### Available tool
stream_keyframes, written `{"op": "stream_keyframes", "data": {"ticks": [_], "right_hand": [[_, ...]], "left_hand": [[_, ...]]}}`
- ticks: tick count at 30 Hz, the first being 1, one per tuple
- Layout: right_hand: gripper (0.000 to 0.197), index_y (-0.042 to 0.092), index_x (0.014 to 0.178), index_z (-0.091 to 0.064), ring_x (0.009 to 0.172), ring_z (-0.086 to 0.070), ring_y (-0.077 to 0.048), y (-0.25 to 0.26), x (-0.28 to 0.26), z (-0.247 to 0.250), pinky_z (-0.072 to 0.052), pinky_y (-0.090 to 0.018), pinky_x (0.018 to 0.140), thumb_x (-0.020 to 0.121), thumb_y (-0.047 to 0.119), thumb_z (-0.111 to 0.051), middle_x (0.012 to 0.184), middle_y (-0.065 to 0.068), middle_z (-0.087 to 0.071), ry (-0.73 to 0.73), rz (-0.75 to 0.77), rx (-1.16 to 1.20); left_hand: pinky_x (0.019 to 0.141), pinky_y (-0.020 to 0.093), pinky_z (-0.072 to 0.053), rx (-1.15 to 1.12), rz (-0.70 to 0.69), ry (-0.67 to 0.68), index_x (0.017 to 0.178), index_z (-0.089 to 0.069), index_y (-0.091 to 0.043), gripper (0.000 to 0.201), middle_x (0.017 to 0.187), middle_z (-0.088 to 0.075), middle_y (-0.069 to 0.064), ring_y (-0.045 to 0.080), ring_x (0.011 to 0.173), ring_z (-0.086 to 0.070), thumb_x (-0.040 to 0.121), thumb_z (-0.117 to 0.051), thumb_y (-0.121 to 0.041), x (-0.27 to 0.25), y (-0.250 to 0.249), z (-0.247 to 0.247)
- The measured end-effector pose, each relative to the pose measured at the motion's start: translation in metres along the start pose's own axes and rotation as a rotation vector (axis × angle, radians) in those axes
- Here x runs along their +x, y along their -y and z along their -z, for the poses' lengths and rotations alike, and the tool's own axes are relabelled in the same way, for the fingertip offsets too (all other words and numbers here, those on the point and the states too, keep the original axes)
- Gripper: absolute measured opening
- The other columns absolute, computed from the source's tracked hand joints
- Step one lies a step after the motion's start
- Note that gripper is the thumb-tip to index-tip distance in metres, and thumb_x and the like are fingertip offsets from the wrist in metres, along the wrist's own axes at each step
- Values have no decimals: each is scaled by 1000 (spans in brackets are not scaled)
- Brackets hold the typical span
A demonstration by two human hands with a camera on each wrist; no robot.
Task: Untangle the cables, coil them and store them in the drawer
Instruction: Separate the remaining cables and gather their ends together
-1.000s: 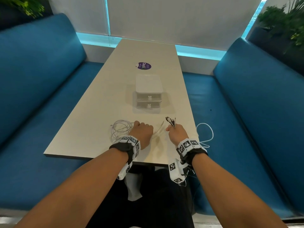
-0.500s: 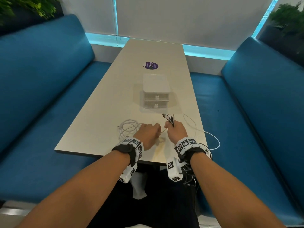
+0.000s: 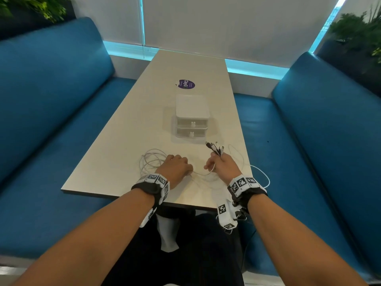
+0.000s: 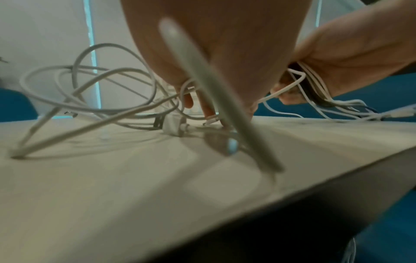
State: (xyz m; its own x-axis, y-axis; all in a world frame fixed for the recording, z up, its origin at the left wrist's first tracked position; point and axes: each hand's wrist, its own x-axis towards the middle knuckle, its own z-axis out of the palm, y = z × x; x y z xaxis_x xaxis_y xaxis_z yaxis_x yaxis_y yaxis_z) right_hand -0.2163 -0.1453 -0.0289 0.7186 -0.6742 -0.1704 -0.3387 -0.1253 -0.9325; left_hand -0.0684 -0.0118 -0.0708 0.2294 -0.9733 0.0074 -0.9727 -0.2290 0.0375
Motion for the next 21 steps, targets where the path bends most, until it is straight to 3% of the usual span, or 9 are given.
{"op": "stream_keyframes", "data": {"ticks": [2,5,8,11,13,15,17,21], "right_hand": [[27,11,85,-51,64,-64,-23,4,0,0,-53,-38,70,105,24,-39,68,-4,-60,54,-11,74],[27,12,80,-47,48,-47,-19,12,-3,-6,-44,-29,53,105,22,-41,59,-1,-43,126,-42,145],[30,14,75,-50,41,-37,-13,14,-7,-15,-34,-23,42,103,22,-45,54,1,-39,211,-75,50],[29,16,72,-57,49,-46,-12,14,-8,-20,-34,-27,51,99,23,-48,54,5,-52,275,-33,-288],[26,14,82,-61,72,-59,-22,12,-4,-17,-42,-33,64,98,28,-46,78,-4,-65,262,7,-543],[28,10,99,-63,87,-60,-30,7,0,-6,-43,-34,72,100,29,-43,98,-13,-66,198,24,-706],[33,5,110,-61,91,-60,-32,0,3,8,-41,-32,72,103,29,-39,106,-17,-64,105,12,-795],[35,5,113,-57,92,-59,-34,-11,7,14,-40,-32,71,103,31,-36,111,-19,-63,-52,-52,-799]], "left_hand": [[98,39,-33,53,-42,9,114,-63,-26,21,112,-58,-1,23,109,-50,103,-45,-22,3,-8,3],[100,41,-32,99,-92,26,121,-62,-26,25,115,-59,0,24,112,-49,103,-44,-23,6,-19,5],[102,41,-31,118,-110,36,125,-60,-25,28,123,-59,2,24,115,-48,104,-41,-27,8,-25,5],[106,43,-30,127,-118,29,124,-60,-20,30,132,-57,3,25,121,-48,104,-40,-29,4,-24,6],[105,44,-31,180,-131,13,119,-62,-20,26,127,-59,1,25,119,-50,102,-44,-26,-1,-15,5],[103,43,-31,211,-102,1,114,-63,-21,24,121,-59,-1,24,115,-52,102,-44,-29,-8,1,5],[103,42,-30,209,-57,7,113,-63,-23,28,119,-59,-3,22,114,-52,104,-39,-35,-14,15,8],[106,44,-27,197,-51,8,112,-61,-25,26,111,-63,-5,22,111,-54,106,-37,-32,-13,11,15]]}}
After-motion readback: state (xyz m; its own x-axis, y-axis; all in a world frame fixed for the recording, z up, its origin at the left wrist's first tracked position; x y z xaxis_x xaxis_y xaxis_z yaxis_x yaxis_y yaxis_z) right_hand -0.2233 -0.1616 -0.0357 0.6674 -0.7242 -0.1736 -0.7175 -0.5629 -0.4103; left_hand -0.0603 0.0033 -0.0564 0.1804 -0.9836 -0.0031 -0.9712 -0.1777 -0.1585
